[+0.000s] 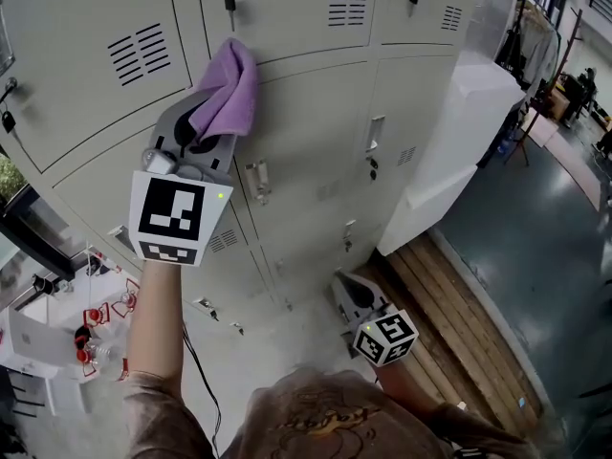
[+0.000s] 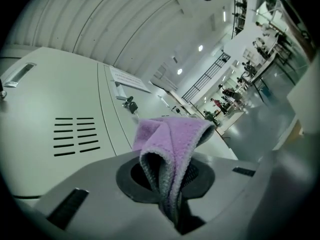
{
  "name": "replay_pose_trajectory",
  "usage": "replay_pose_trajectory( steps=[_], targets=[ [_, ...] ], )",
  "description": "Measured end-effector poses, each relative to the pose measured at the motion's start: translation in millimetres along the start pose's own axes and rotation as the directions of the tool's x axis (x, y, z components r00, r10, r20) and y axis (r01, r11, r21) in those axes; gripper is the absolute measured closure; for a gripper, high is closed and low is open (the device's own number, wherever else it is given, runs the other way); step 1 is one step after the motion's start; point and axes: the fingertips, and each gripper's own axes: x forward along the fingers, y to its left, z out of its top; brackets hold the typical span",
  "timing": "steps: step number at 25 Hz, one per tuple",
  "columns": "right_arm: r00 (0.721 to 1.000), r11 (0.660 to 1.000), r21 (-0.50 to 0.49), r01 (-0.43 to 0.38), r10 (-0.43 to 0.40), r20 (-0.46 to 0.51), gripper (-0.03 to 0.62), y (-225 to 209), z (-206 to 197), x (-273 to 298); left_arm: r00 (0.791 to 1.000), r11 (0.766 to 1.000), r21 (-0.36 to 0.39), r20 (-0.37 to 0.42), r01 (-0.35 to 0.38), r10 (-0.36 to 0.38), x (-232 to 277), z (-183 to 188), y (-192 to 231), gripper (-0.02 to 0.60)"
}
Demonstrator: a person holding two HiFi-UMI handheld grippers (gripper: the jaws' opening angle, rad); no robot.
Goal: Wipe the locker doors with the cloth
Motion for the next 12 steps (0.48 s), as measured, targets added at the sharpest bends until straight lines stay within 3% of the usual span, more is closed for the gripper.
replay_pose_trajectory(
  steps=[5,12],
  targets=[
    [1.000,1.000,0.004,0.002,-0.002,-0.001,0.595,-6,2,6,0.999,1.000,-0.002,-0.034,0.015,-0.015,13,-10,-3,0.538],
    [1.000,1.000,0.015,-0.005,0.005,-0.008,0.595,-8,-1,13,0.990,0.998,0.070,-0.138,0.008,0.001,27,-20,-7,0.538]
  ],
)
